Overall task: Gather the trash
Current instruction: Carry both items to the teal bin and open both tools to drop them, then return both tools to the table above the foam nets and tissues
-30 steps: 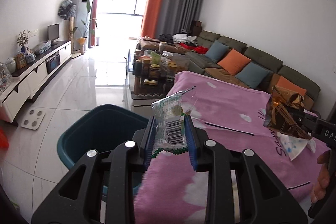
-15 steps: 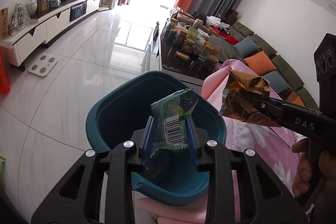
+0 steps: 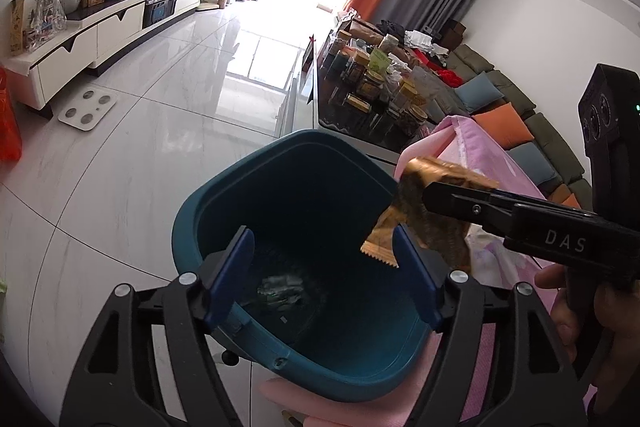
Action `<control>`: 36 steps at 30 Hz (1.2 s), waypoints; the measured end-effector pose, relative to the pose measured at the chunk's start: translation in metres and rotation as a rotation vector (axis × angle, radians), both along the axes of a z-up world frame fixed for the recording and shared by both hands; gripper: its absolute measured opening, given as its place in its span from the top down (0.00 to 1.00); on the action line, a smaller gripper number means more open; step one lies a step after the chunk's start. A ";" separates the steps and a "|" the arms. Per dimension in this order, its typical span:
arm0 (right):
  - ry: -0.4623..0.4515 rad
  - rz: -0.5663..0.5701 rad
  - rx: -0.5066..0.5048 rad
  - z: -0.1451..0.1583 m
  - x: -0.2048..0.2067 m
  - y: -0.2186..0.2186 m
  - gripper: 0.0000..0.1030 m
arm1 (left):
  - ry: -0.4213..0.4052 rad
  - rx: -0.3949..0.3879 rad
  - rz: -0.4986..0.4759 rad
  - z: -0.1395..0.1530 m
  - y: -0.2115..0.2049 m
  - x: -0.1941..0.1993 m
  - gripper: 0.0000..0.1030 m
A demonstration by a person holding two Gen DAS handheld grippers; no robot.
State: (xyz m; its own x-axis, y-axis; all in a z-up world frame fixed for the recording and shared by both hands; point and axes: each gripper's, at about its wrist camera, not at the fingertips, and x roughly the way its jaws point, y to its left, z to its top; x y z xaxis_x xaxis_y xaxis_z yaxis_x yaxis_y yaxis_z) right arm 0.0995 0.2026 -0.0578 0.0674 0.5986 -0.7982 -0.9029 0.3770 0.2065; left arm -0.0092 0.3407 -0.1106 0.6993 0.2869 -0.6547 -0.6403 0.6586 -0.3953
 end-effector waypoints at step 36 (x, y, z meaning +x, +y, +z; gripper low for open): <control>-0.263 -0.284 0.317 0.076 0.002 -0.191 0.07 | -0.203 0.391 -0.060 0.147 -0.153 -0.002 0.06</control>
State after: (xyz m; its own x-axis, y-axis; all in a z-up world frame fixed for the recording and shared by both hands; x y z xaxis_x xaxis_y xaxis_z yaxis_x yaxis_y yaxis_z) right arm 0.1013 0.0112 0.0179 0.4373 0.7379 -0.5141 -0.8108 0.5708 0.1295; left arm -0.0107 0.1880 0.0363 0.8254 0.4406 -0.3529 -0.5315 0.8173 -0.2226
